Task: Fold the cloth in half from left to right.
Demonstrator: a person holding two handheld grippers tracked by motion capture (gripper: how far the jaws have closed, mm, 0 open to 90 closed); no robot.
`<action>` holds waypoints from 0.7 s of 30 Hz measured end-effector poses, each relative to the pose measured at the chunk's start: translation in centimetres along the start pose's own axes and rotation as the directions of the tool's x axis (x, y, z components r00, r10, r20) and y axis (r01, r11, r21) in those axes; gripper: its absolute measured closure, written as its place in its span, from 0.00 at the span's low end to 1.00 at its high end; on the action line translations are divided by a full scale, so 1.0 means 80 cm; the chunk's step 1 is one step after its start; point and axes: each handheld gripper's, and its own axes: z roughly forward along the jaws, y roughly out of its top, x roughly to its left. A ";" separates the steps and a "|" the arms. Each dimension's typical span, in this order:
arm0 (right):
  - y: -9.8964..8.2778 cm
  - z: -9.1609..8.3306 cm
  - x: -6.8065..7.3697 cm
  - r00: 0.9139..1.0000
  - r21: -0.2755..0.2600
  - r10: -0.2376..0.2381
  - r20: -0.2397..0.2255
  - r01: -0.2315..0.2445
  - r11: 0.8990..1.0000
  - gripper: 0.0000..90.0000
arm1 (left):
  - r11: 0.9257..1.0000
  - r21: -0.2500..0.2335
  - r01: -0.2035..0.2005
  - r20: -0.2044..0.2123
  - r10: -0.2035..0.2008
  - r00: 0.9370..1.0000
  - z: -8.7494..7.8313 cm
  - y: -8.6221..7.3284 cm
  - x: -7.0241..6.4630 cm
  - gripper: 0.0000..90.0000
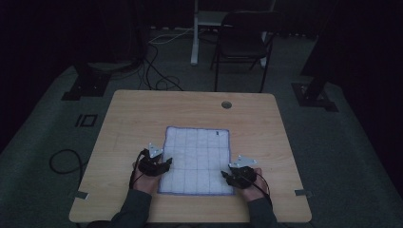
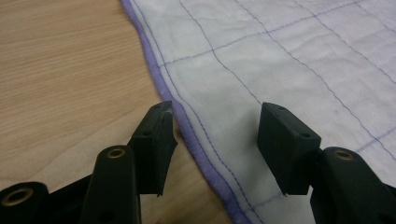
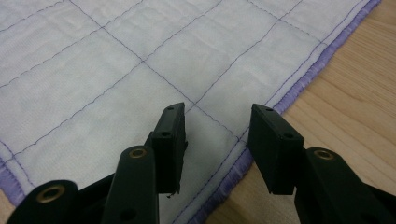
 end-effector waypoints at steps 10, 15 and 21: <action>0.003 0.001 -0.003 1.000 -0.020 0.013 0.007 -0.013 1.000 0.63 | 1.000 -0.008 -0.003 0.033 0.003 0.999 0.001 0.001 -0.004 0.67; 0.011 0.005 -0.014 0.998 -0.054 0.044 0.044 -0.042 0.998 0.68 | 1.000 -0.007 0.017 0.066 -0.016 0.998 0.001 0.001 -0.004 0.86; 0.016 0.015 -0.034 0.995 -0.055 0.092 0.038 -0.090 0.994 0.82 | 0.998 -0.005 0.059 0.100 -0.058 0.993 0.003 0.002 0.004 0.95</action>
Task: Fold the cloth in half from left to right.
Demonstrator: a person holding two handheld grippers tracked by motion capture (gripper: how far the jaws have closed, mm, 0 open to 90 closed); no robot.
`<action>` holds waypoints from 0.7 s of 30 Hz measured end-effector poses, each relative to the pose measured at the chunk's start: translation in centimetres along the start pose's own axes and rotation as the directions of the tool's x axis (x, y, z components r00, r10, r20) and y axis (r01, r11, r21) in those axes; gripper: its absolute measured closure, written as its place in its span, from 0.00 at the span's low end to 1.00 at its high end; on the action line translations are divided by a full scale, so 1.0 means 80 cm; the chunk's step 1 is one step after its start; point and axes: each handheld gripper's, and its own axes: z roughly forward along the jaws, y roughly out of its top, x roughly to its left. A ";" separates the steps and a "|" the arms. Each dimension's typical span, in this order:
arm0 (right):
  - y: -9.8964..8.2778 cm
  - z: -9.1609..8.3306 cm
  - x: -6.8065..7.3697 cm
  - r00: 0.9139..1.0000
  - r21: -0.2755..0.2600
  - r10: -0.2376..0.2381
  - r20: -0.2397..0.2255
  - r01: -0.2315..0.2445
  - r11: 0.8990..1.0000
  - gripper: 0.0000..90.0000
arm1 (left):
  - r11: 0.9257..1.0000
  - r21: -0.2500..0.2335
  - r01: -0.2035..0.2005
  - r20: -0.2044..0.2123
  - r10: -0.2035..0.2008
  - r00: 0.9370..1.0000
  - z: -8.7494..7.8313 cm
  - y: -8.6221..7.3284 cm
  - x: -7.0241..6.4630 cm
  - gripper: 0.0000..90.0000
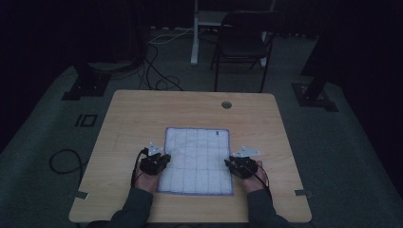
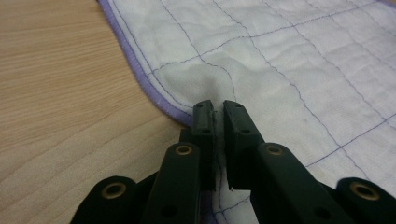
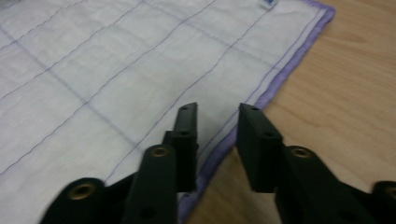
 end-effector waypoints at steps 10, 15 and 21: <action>0.006 0.015 -0.010 1.000 0.015 0.007 0.009 -0.007 1.000 0.92 | 1.000 0.004 0.006 -0.007 -0.006 1.000 0.000 0.000 -0.001 0.95; 0.005 0.015 -0.011 1.000 0.016 0.022 -0.002 -0.022 1.000 0.90 | 1.000 0.013 0.015 -0.011 -0.014 1.000 -0.001 0.002 -0.003 0.96; 0.004 0.014 -0.013 1.000 0.012 0.028 -0.010 -0.028 1.000 0.89 | 1.000 -0.008 0.029 0.005 -0.029 1.000 -0.007 0.010 -0.004 0.96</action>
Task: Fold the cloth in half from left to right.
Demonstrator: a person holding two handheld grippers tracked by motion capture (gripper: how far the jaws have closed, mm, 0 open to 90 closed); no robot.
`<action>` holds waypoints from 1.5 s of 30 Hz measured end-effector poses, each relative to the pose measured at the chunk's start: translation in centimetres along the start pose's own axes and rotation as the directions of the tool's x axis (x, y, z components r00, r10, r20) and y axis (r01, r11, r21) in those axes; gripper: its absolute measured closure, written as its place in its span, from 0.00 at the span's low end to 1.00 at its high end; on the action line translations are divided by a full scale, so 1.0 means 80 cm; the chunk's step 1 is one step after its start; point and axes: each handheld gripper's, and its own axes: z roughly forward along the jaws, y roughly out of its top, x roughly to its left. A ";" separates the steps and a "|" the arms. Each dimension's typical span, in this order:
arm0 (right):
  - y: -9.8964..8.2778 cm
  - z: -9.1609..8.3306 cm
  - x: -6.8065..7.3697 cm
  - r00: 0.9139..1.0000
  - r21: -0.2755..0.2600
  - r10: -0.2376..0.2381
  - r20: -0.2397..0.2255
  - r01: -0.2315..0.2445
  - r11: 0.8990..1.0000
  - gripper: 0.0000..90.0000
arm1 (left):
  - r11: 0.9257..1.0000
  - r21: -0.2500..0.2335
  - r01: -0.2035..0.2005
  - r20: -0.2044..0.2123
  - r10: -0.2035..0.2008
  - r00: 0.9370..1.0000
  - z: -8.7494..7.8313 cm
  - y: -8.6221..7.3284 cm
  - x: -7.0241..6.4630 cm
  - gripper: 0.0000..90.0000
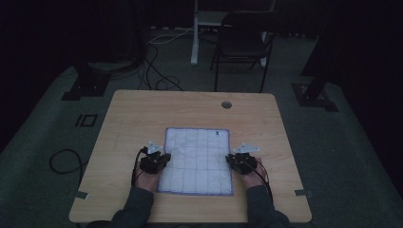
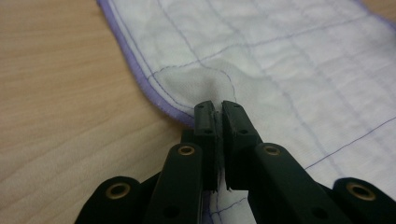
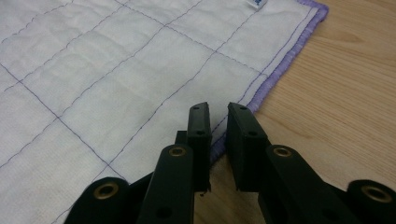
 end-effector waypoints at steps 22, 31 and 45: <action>-0.001 0.000 0.000 1.000 -0.006 0.003 -0.002 -0.003 1.000 0.88 | 0.995 -0.081 -0.055 0.091 0.063 0.994 -0.017 0.040 -0.033 0.96; -0.001 0.000 0.000 1.000 -0.008 0.004 -0.003 -0.004 1.000 0.88 | 0.991 -0.094 -0.091 0.117 0.102 0.988 -0.018 0.054 -0.051 0.96; -0.001 0.001 0.000 1.000 -0.008 0.006 -0.003 -0.006 1.000 0.88 | 0.985 -0.108 -0.137 0.162 0.153 0.975 -0.005 0.072 -0.081 0.96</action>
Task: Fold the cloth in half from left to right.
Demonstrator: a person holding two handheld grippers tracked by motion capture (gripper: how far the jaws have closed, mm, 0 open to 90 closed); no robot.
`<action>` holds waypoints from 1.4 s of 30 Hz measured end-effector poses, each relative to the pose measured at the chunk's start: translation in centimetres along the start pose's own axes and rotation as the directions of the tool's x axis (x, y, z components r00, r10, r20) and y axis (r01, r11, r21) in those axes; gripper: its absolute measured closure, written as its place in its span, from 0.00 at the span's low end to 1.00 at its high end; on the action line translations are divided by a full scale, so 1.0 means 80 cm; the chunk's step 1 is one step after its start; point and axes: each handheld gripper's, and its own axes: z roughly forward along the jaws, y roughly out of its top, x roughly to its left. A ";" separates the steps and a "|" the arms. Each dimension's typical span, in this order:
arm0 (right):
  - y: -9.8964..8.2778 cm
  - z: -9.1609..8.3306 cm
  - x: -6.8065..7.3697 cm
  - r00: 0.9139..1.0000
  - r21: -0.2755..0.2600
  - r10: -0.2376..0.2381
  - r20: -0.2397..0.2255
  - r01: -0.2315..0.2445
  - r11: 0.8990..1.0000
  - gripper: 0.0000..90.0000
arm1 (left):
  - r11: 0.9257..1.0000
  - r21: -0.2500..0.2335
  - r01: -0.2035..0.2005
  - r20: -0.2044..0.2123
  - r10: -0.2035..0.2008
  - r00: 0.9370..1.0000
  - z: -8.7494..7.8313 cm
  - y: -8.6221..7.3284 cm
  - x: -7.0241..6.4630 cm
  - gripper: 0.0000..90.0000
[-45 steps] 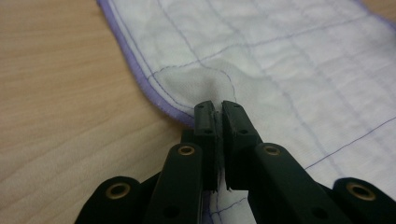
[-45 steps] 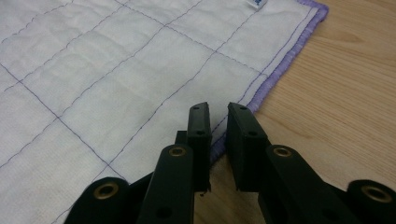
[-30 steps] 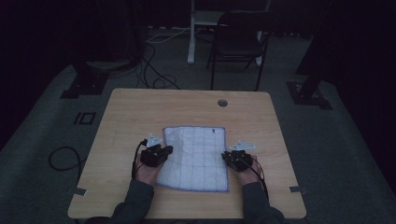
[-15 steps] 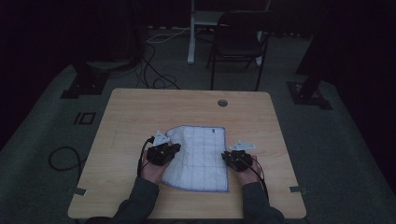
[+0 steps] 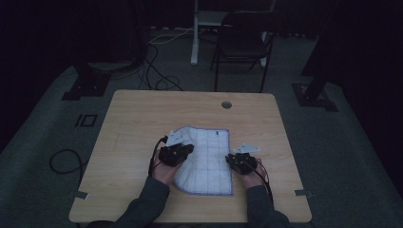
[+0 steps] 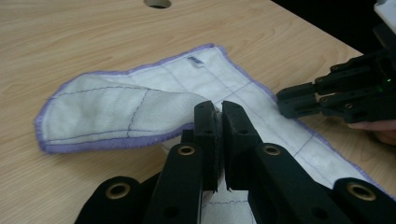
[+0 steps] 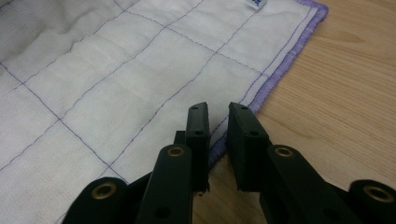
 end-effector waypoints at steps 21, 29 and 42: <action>0.000 0.000 0.001 1.000 0.001 -0.005 0.004 0.005 1.000 0.88 | 0.999 0.002 -0.034 0.052 0.034 0.998 0.028 0.020 -0.026 0.96; 0.000 0.000 0.001 1.000 0.001 -0.003 0.004 0.003 1.000 0.88 | 0.999 0.030 -0.041 0.071 0.039 0.997 0.050 0.020 -0.034 0.96; 0.000 0.000 0.001 1.000 0.000 0.001 0.003 -0.001 1.000 0.88 | 0.996 0.076 -0.054 0.094 0.046 0.994 0.083 0.015 -0.049 0.96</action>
